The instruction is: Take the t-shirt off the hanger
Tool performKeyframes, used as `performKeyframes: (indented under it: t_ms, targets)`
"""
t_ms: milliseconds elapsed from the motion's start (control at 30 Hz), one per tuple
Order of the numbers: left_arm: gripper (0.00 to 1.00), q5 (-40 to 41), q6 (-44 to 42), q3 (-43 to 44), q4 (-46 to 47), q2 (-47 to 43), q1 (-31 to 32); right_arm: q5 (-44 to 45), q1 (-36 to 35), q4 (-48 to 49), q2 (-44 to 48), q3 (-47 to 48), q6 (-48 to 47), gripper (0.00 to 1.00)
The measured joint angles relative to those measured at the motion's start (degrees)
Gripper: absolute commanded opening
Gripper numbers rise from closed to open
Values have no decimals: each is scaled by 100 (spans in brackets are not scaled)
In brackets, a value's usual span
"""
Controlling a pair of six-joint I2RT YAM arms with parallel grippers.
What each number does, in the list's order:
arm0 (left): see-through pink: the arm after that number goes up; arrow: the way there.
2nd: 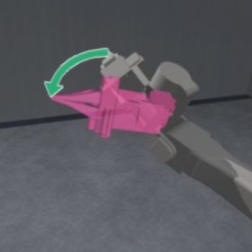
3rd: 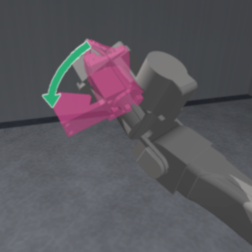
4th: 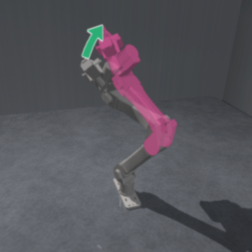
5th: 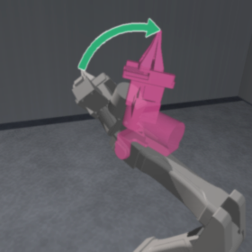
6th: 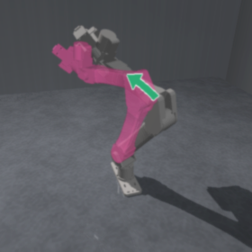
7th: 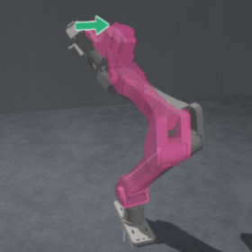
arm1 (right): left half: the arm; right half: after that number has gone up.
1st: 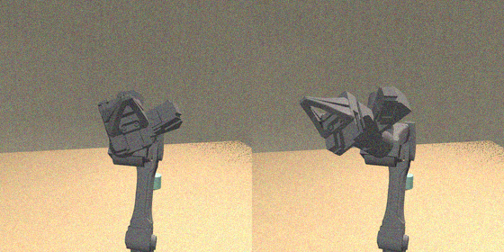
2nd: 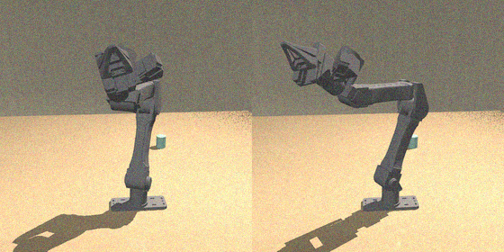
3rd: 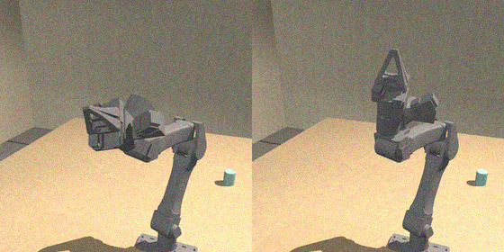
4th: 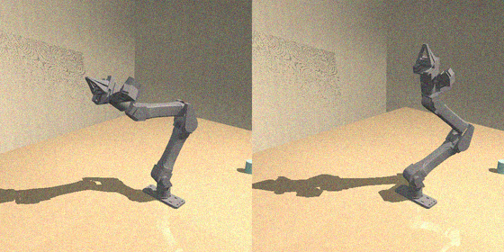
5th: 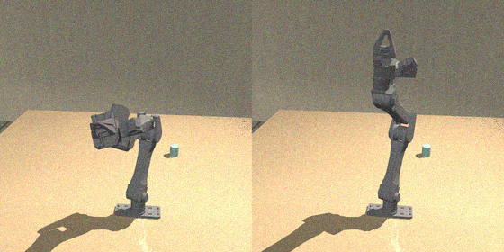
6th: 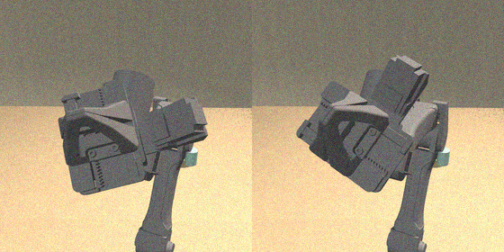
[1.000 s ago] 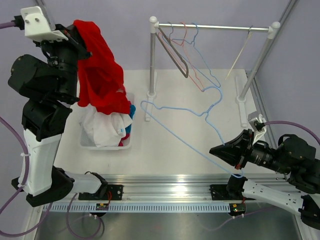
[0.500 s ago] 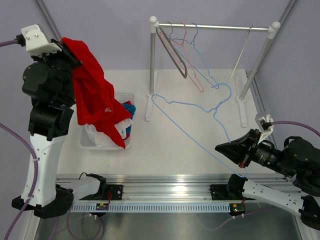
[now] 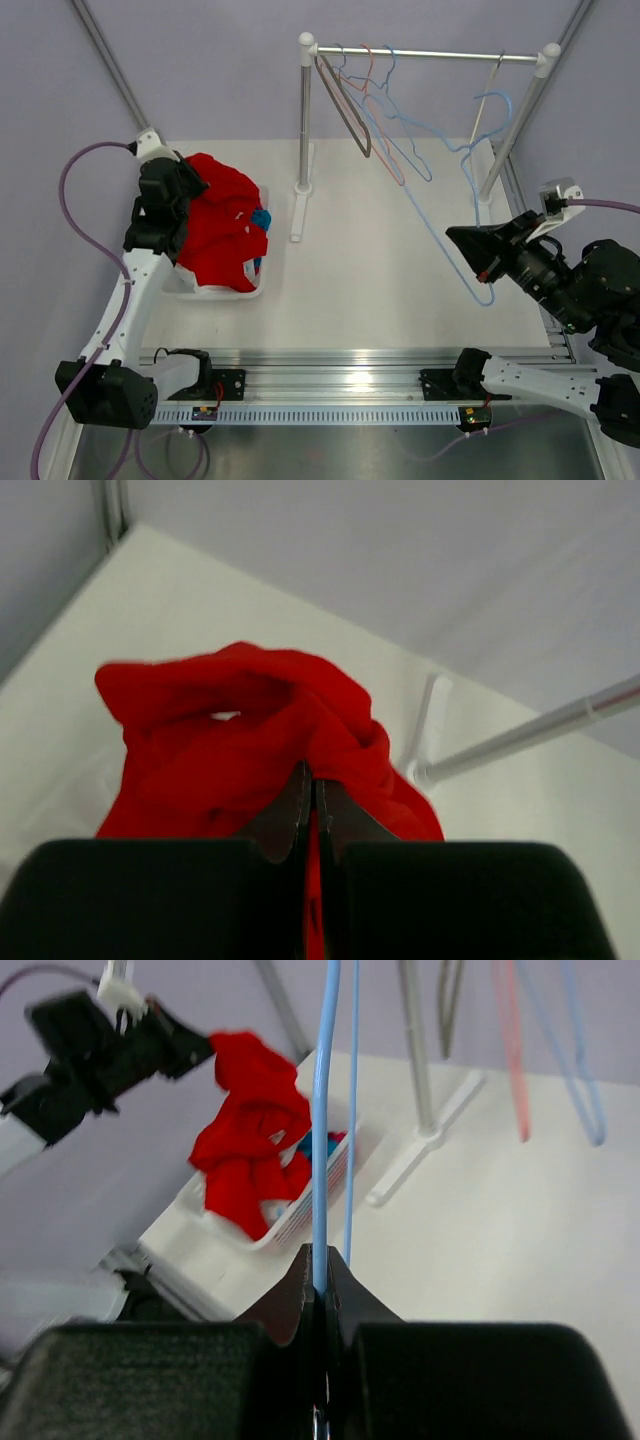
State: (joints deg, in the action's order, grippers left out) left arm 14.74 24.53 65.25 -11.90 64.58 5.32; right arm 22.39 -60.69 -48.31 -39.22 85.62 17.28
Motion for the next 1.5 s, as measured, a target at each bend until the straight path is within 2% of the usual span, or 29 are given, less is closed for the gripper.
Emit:
performKeyframes:
  t_ms: [200, 233, 333, 367, 433, 467, 533, 667, 800, 900, 1033, 1267, 1500]
  targets:
    - [19, -442, 883, -1117, -168, -409, -22, 1718, 0, -72, -804, 442, -531, 0]
    - [29, -527, 1005, -1257, -177, -584, -28, 1934, 0, -111, -852, 437, -614, 0]
    - [47, -822, 1392, -1681, -4, -1080, -42, 2483, 0, -142, -901, 437, -848, 0]
    - [62, -911, 1513, -1851, 50, -1222, -44, 2627, 0, -142, -892, 439, -905, 0]
    - [76, -1073, 1744, -2269, 168, -1493, -44, 2789, 0, -201, -881, 485, -953, 0]
    - [88, -1150, 1816, -2441, 149, -1626, -44, 2848, 0, -254, -866, 531, -955, 0]
    - [98, -1314, 1928, -2682, 61, -1917, -44, 2997, 0, -264, -866, 584, -968, 0]
    - [99, -1687, 1897, -2640, 70, -2570, -46, 3180, 39, -258, -1021, 584, -1027, 0]
    - [99, -2111, 1574, -1969, -105, -2935, -42, 3158, 389, -249, -1370, 584, -1056, 0]
    - [99, -2391, 1305, -1412, -223, -3051, 24, 2813, 1082, -205, -1786, 581, -1058, 0]
    - [99, -2789, 981, -1147, -409, -3311, 289, 2389, 1788, -57, -2291, 584, -1082, 0]
    - [99, -4039, 380, -1220, -699, -3711, 911, 1351, 2837, 400, -3104, 597, -1182, 0]
    - [99, -4913, -188, -2065, -802, -4468, 1469, 337, 3639, 861, -3770, 748, -1252, 0]
